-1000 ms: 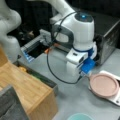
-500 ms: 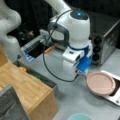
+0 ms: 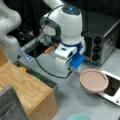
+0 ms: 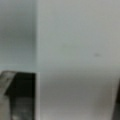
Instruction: Pick up the pan. Place the pan on the table. Pick up the bowl. Place the bowl on the stove.
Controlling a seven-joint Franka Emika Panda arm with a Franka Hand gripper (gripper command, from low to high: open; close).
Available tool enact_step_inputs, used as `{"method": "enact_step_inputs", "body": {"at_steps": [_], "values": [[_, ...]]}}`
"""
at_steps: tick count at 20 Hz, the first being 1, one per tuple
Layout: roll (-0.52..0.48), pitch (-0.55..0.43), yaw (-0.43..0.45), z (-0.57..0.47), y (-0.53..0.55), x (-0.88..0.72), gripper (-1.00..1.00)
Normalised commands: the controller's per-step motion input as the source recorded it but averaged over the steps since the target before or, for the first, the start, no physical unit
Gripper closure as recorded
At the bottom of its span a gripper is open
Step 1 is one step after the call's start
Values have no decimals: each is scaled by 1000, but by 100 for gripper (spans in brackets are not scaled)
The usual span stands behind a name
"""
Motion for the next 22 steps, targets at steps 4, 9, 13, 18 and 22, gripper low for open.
{"method": "enact_step_inputs", "body": {"at_steps": [4, 9, 13, 18, 22], "values": [[100, -140, 12, -67, -96, -683, 100], [109, -154, -11, -76, -111, -668, 100], [127, -160, -54, -86, -73, -615, 100], [150, -160, -83, -108, -10, -500, 100], [157, -180, -85, -128, 29, -309, 100]]}}
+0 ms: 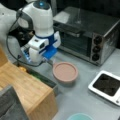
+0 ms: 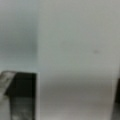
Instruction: Pick up the pan. Place the pan on the table. Pick up the bowl. Place the bowl on the stove.
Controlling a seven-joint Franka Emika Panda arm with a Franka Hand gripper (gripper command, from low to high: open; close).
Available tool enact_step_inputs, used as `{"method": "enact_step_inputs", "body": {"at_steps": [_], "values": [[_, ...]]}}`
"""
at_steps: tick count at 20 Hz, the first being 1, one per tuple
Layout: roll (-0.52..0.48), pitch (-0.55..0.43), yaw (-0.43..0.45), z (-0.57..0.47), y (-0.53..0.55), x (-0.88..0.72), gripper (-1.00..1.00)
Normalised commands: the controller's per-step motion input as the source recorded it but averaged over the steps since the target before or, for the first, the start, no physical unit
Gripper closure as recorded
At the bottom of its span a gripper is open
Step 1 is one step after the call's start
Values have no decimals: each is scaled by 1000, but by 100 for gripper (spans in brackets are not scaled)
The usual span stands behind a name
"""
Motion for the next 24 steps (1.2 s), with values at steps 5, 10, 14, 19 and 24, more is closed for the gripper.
{"method": "enact_step_inputs", "body": {"at_steps": [5, 10, 14, 19, 24], "values": [[134, -187, -76, -143, 52, -117, 100], [80, -119, -77, -105, 50, -35, 100], [35, -100, -93, -154, 87, 100, 100], [-9, -85, -111, -252, 150, 223, 100], [-85, -55, -98, -175, 130, 249, 100]]}}
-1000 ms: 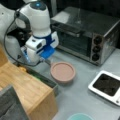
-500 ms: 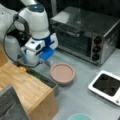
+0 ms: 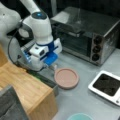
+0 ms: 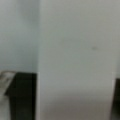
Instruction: Pick up the pan. Place the pan on the table. Pick up the bowl. Place the bowl on the stove.
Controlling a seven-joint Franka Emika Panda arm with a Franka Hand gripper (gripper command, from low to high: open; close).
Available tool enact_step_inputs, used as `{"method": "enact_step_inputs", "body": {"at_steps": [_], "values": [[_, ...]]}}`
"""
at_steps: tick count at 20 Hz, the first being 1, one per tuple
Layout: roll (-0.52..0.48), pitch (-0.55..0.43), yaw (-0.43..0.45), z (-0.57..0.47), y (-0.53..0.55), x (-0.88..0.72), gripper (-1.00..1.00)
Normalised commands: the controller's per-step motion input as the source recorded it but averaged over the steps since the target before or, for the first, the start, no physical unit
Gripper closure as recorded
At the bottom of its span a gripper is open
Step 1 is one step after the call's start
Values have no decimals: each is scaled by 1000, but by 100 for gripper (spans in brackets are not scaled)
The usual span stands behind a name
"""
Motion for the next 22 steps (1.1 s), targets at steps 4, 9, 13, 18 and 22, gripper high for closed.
{"method": "enact_step_inputs", "body": {"at_steps": [4, 9, 13, 18, 22], "values": [[-103, -2, -15, 26, 4, 180, 100], [-112, 22, 23, 73, -62, 124, 100], [-117, 39, 40, 81, -55, 91, -100], [-104, 59, 45, 84, -44, 59, -100], [-99, 73, 48, 58, -59, 37, -100]]}}
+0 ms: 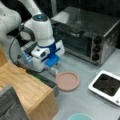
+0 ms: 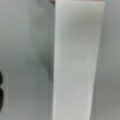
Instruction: Pick up the pan. Place the pan on the table. Pick up the bowl. Place the bowl on the stove.
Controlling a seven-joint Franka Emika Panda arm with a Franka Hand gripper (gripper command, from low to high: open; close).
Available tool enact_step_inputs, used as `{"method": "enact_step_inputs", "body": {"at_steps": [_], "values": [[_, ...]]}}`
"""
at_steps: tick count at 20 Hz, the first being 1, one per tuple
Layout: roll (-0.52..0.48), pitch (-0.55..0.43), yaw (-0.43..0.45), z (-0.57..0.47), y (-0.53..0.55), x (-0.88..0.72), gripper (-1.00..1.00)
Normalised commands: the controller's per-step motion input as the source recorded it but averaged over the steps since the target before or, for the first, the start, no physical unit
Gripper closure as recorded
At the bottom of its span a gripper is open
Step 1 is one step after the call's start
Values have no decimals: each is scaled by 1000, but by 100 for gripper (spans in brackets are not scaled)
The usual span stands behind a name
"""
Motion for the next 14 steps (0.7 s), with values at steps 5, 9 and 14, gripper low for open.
{"method": "enact_step_inputs", "body": {"at_steps": [5, 9, 14], "values": [[-94, 77, 64, 41, -87, 47, -100], [-89, 82, 78, 57, -73, 69, -100], [-77, 96, 87, 75, -68, 107, -100]]}}
